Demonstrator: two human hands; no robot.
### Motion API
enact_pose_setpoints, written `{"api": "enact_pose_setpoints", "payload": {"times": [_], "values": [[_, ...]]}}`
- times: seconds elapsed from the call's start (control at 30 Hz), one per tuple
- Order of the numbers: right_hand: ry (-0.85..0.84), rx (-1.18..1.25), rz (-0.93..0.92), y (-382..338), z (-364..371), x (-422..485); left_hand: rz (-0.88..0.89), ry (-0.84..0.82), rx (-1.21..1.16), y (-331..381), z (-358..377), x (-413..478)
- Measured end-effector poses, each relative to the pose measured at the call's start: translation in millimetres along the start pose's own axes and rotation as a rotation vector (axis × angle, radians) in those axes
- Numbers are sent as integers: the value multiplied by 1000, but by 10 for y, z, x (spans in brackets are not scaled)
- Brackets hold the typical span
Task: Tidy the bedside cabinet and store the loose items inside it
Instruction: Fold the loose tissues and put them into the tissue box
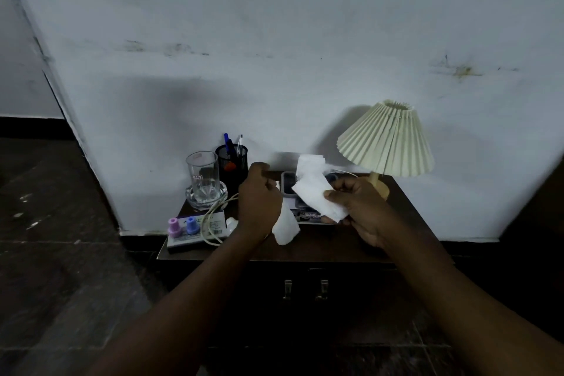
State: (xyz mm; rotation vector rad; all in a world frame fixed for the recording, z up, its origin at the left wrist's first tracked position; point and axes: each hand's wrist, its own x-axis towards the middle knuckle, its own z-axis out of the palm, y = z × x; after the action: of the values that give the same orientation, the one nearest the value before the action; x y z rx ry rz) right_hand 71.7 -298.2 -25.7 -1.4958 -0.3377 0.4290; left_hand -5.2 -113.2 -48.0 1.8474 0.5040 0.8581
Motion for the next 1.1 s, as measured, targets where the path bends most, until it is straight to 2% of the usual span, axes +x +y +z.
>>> {"api": "enact_pose_setpoints", "payload": {"times": [0.13,0.2,0.27,0.3,0.37,0.43,0.47,0.53,0.6,0.73,0.8,0.87,0.97,1.03,1.1], "values": [[55,-243,-60,215,-3,71,-120,-21,43,-184,81,-171],[62,-283,-94,225,-22,80,-153,49,42,-180,90,-226],[40,-288,-130,196,-48,83,-154,96,-64,-35,53,-216],[8,-306,-139,170,-64,85,-111,60,-135,35,38,-181],[-96,-369,-143,109,-87,78,-15,-152,-206,132,17,-112],[-210,-384,-142,69,-96,56,17,-364,-132,156,33,-102],[-241,-377,-147,53,-94,49,25,-399,-79,139,49,-105],[-257,-353,-155,31,-97,41,11,-370,-94,79,100,-98],[-246,-301,-133,21,-105,34,-73,-341,-238,61,114,-116],[-255,-66,92,-15,-127,18,-212,-239,-422,118,141,-168],[-244,14,135,-41,-125,7,-293,-201,-495,179,129,-200],[-141,25,87,-67,-119,6,-284,-217,-446,128,114,-159],[13,-158,-96,-218,-121,104,-203,-328,-389,139,49,-48],[11,-225,-255,-443,-88,249,-149,-353,-391,236,45,85],[-40,-202,-340,-686,-32,386,-120,-297,-396,348,77,237]]}}
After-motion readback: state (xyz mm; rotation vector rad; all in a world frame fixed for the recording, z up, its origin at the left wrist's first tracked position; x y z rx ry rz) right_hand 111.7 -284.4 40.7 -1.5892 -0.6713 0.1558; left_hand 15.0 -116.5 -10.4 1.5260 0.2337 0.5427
